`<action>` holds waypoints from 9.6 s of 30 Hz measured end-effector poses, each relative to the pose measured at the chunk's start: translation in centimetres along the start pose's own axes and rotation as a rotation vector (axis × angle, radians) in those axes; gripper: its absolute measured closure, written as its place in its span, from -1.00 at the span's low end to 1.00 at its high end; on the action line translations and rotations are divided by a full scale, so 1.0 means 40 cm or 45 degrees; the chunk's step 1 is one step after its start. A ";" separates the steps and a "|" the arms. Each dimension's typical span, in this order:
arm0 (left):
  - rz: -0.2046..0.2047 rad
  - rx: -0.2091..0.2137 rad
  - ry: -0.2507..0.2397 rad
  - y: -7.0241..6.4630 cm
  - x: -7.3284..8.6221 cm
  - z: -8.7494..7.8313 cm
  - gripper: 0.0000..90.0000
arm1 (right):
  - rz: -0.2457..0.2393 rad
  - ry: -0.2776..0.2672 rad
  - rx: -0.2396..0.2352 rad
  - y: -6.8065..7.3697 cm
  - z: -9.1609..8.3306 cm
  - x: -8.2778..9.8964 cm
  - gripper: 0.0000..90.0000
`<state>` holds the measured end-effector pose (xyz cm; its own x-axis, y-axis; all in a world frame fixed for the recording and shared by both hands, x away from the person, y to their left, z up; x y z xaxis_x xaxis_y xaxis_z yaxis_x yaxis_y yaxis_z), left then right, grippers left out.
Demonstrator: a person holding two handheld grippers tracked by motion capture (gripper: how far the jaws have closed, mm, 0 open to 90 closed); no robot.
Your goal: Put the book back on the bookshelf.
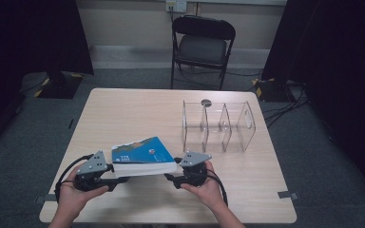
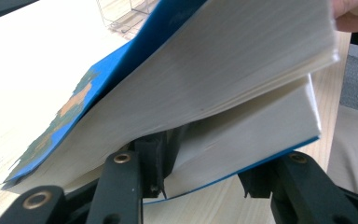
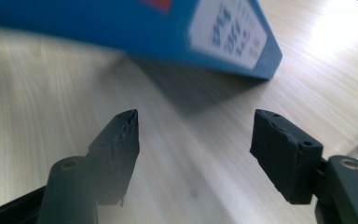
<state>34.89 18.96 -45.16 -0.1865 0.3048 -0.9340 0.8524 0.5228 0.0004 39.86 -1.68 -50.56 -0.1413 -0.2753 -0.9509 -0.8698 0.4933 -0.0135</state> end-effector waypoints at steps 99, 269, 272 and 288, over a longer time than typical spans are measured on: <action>-0.054 -0.236 -0.208 0.172 -0.124 -0.081 0.68 | 0.087 -0.073 -0.049 -0.029 0.049 -0.015 -0.20; -0.064 -0.243 -0.211 0.190 -0.089 -0.178 0.54 | -0.245 0.024 -0.310 -0.040 0.244 -0.371 -0.11; -0.055 -0.257 -0.199 0.193 -0.087 -0.174 0.41 | -0.254 0.030 -0.308 -0.038 0.238 -0.371 -0.09; -0.085 -0.401 -0.120 0.218 0.008 -0.192 -0.44 | -0.280 0.054 -0.304 -0.039 0.234 -0.374 -0.10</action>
<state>38.53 29.73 -42.70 -0.1786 0.1942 -0.9646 0.6444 0.7639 0.0344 47.75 9.41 -39.22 0.0469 -0.3905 -0.9194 -0.9673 0.2119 -0.1393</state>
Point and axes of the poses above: each handheld gripper's, and its own axes: z roughly forward along the jaws, x roughly out of its underside, y roughly to its left, the point moved 8 cm from there along z, roughly forward along the jaws, and after that the axes turned 13 degrees about -y, right-handed, at the moved point
